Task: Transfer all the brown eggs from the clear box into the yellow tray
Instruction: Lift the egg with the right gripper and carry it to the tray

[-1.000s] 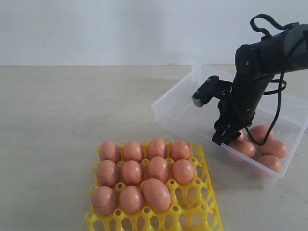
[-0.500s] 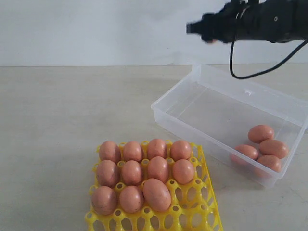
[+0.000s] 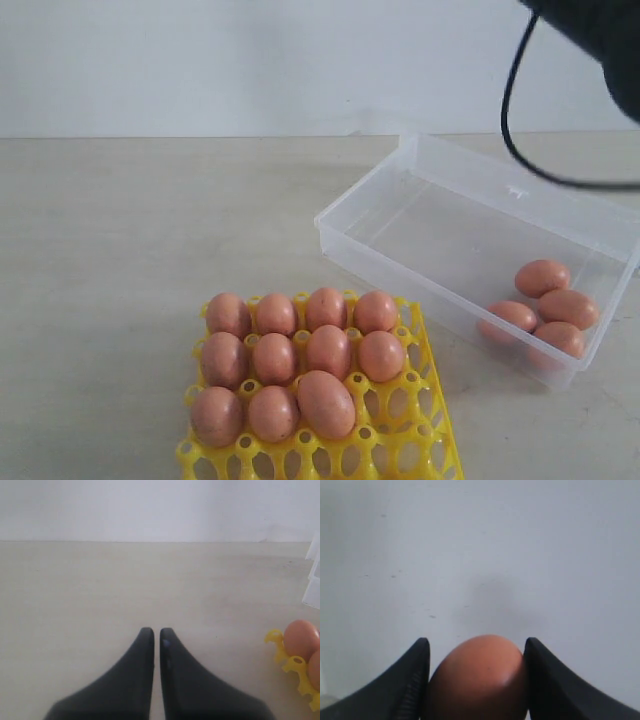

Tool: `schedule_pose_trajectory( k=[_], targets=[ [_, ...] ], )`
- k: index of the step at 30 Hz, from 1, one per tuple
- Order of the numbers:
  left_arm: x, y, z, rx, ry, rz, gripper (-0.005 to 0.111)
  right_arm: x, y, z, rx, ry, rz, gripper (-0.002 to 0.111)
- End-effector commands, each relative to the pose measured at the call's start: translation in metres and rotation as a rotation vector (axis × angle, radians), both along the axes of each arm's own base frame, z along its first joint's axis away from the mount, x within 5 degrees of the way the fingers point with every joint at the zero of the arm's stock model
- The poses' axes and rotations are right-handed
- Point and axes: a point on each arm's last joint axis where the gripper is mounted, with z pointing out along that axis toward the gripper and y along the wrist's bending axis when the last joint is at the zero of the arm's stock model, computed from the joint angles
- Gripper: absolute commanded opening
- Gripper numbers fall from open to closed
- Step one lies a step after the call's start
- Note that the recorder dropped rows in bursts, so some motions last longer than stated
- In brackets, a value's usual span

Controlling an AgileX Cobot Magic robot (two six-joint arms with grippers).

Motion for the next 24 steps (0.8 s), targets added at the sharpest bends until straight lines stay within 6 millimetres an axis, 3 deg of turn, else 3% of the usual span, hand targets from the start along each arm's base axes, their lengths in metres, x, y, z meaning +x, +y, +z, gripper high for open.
schedule_pose_trajectory(
  k=[1,4,7,12,18,24],
  targets=[
    [0.000,0.000,0.002,-0.015,-0.015,-0.001,0.004,-0.059,0.007,-0.051,0.087,0.056,0.094,0.000],
    [0.000,0.000,0.002,-0.015,-0.015,-0.001,0.004,-0.090,0.013,-0.104,0.020,0.207,0.153,0.000],
    [0.000,0.000,0.002,-0.015,-0.015,-0.001,0.004,-0.114,0.020,-0.140,-0.050,0.321,0.218,0.000],
    [0.000,0.000,0.002,-0.015,-0.015,-0.001,0.004,-0.139,0.028,-0.173,-0.116,0.391,0.278,0.000],
    [0.000,0.000,0.002,-0.015,-0.015,-0.001,0.004,-0.153,0.015,-0.204,-0.090,0.443,0.202,0.000],
    [0.000,0.000,0.002,-0.015,-0.015,-0.001,0.004,-0.158,0.020,-0.231,-0.186,0.546,0.276,0.000]
  ],
)
